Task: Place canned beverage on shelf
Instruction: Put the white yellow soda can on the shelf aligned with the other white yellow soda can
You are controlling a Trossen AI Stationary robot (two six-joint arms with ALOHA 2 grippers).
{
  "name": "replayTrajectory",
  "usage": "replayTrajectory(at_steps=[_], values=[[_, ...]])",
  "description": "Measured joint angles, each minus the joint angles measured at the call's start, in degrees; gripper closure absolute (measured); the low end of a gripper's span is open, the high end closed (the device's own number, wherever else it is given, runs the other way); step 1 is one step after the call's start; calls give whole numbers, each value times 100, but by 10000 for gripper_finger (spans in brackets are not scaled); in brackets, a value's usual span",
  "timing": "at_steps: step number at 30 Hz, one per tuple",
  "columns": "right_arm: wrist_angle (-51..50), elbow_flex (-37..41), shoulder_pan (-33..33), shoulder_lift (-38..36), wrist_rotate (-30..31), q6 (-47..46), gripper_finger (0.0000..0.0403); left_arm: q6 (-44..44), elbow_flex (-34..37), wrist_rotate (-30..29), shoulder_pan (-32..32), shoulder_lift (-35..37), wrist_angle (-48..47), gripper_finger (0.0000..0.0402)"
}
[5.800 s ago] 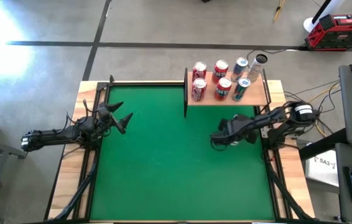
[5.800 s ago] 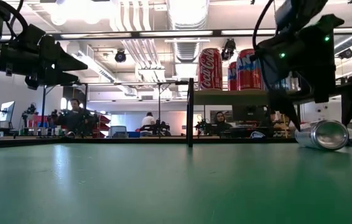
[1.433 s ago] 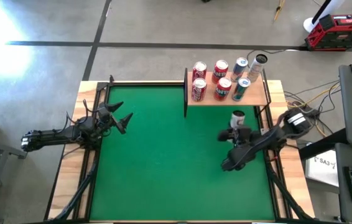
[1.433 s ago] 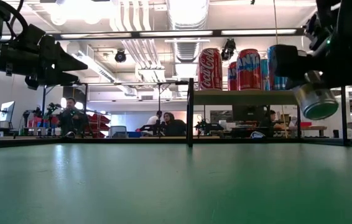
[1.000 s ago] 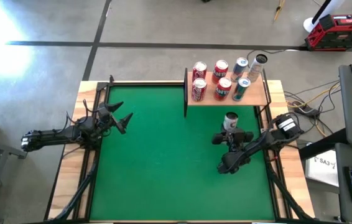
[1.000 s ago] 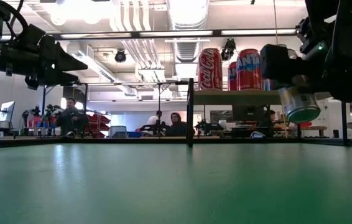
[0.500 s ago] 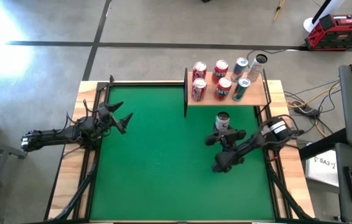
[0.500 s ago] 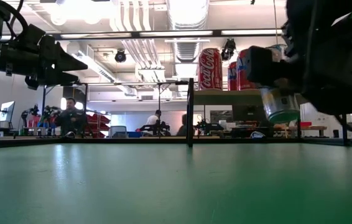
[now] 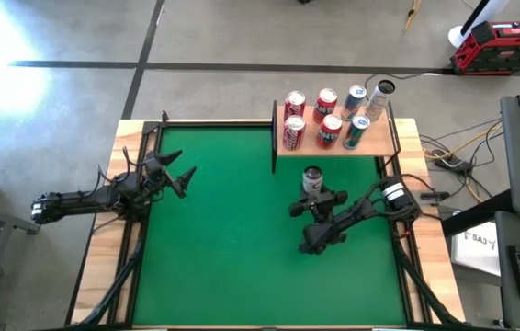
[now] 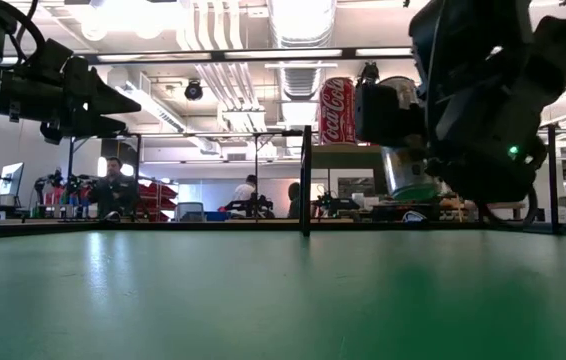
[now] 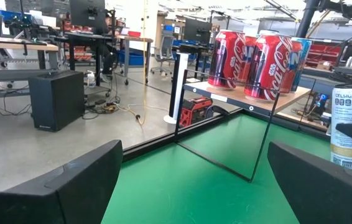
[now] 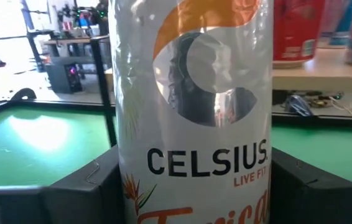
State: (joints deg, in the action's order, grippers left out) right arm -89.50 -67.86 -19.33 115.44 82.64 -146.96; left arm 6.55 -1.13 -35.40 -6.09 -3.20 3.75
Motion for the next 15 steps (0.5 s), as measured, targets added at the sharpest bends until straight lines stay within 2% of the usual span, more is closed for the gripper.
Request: replayTrajectory(at_steps=[11,15], values=[[285,-593,95,712,491,422,161,0,0,2,0,2,0,15],[368,-724,176,952,489,450,161,0,1,1,0,2,0,15]])
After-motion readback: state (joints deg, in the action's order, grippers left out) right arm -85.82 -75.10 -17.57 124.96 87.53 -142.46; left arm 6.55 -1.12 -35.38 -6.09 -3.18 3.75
